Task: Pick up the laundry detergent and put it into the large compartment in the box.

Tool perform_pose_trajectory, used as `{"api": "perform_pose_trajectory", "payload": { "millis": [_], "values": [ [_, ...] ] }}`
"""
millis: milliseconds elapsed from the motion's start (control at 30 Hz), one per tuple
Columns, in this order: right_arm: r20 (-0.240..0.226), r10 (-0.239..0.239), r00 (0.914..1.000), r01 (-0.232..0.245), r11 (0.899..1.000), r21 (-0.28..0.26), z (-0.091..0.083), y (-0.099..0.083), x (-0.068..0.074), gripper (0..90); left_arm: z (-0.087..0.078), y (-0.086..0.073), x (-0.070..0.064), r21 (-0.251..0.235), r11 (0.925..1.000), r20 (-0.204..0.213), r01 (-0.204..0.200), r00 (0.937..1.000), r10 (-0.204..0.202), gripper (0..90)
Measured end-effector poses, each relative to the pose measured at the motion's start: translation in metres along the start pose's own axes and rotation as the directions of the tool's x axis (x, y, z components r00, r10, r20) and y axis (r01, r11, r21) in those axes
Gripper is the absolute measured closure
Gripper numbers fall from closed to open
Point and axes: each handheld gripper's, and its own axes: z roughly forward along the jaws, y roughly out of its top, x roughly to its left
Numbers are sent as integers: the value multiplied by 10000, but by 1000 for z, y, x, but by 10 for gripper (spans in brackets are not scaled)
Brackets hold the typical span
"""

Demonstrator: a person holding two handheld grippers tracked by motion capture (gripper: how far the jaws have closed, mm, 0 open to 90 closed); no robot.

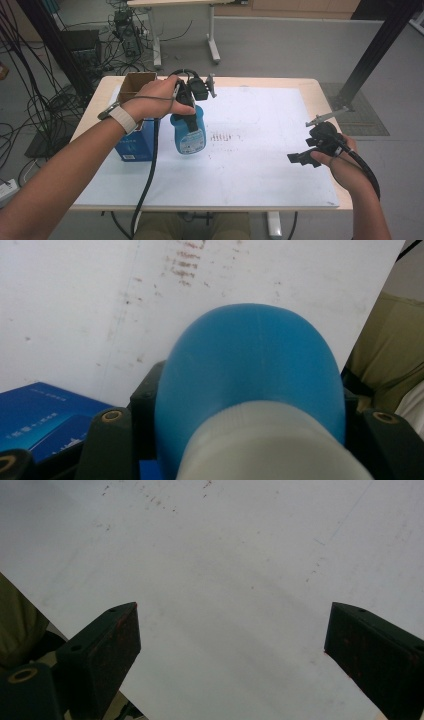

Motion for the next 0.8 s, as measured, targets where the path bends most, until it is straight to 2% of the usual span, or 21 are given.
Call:
{"api": "perform_pose_trajectory", "payload": {
  "millis": [133,267,433,767,800],
  "values": [
    [6,-20,10000,20,10000,-23,-1,1,1,76,-10,3,-3,66,10000,-66,27,10000,-26,391],
    [14,-51,10000,51,10000,-43,-2,0,1,76,-19,3,-3,50,9989,-69,477,9988,-476,391],
    [22,-33,10000,33,10000,-85,-5,0,1,76,-26,4,-3,50,9965,-116,838,9964,-837,392],
    [73,-42,10000,43,9999,-138,-9,0,2,76,-53,5,-6,29,9929,-379,1191,9922,-1189,391],
    [73,-42,10000,43,9999,-138,-9,0,2,76,-57,5,-6,34,9904,-430,1383,9895,-1381,391]
  ]
}}
